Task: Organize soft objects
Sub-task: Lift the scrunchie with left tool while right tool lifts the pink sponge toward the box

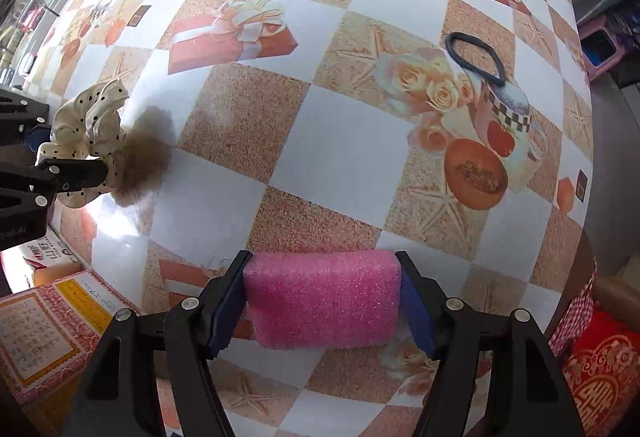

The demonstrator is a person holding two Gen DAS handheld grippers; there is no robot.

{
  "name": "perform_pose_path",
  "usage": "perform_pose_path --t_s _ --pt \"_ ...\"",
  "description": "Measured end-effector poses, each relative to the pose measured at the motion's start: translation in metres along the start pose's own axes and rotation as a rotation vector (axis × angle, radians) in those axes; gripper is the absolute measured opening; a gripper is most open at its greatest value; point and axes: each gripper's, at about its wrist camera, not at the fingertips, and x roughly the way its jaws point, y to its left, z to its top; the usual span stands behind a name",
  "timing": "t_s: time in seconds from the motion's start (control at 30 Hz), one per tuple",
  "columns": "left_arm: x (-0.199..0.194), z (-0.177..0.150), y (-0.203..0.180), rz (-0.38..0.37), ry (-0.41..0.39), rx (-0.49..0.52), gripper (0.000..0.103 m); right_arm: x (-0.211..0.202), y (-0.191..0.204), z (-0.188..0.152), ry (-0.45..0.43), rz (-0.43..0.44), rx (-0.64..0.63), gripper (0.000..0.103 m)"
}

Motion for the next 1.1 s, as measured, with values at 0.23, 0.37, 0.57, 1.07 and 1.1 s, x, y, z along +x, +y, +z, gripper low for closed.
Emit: perform_pose_path --t_s 0.23,0.37,0.57,1.07,1.1 --pt "-0.04 -0.015 0.021 0.032 -0.118 -0.051 0.035 -0.03 -0.002 0.003 -0.033 0.069 0.081 0.071" --pt "-0.064 -0.032 0.032 0.026 -0.174 -0.079 0.035 -0.053 0.019 0.007 -0.071 0.09 0.051 0.071" --pt "-0.092 -0.066 0.037 0.008 -0.235 -0.111 0.035 -0.088 0.053 0.004 -0.131 0.119 -0.006 0.071" --pt "-0.134 -0.144 0.054 -0.014 -0.354 -0.126 0.035 -0.182 0.108 -0.036 -0.245 0.12 -0.111 0.071" --pt "-0.135 -0.15 0.055 -0.017 -0.357 -0.126 0.035 -0.185 0.11 -0.039 -0.243 0.118 -0.113 0.071"
